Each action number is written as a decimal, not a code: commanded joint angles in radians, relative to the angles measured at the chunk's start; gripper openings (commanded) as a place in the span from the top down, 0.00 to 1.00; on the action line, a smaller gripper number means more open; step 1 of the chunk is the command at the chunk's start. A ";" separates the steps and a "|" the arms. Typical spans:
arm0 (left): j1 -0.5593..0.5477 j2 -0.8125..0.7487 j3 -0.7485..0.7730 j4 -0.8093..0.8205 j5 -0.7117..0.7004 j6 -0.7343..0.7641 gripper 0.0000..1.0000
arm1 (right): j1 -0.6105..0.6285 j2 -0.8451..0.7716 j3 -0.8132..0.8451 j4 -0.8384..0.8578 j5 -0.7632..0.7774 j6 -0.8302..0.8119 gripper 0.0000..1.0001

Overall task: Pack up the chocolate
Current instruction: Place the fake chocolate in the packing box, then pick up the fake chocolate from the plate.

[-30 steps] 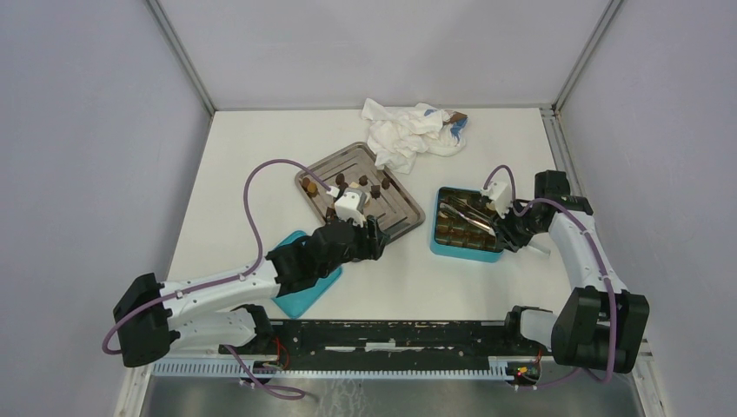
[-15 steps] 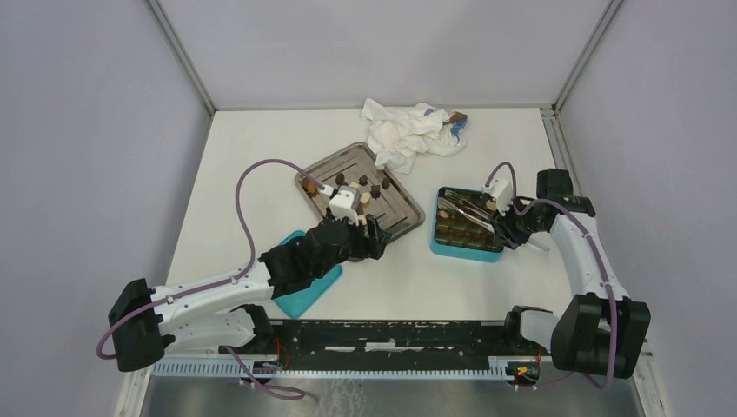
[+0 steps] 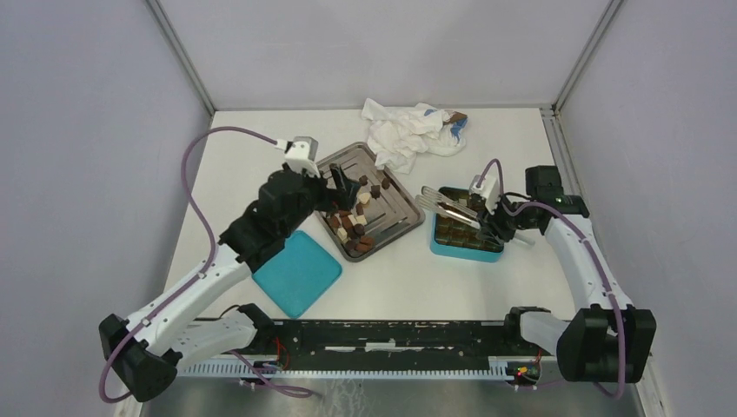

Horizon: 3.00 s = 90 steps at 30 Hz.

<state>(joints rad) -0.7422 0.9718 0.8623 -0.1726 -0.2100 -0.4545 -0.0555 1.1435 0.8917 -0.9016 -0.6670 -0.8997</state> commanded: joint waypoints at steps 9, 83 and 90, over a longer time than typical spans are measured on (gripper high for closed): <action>0.086 -0.033 0.071 -0.199 -0.185 0.393 0.05 | 0.346 0.137 0.222 0.125 0.237 0.128 0.58; 0.115 -0.117 0.034 -0.190 -0.127 0.413 0.05 | 0.487 0.236 0.339 0.094 0.293 0.170 1.00; 0.120 -0.107 0.026 -0.185 -0.134 0.416 0.05 | 0.276 0.009 0.183 -0.001 0.244 0.113 0.99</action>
<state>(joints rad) -0.6323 0.8703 0.8928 -0.3901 -0.3397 -0.1055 0.2848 1.2484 1.1416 -0.8516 -0.3618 -0.7448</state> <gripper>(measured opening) 0.952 0.341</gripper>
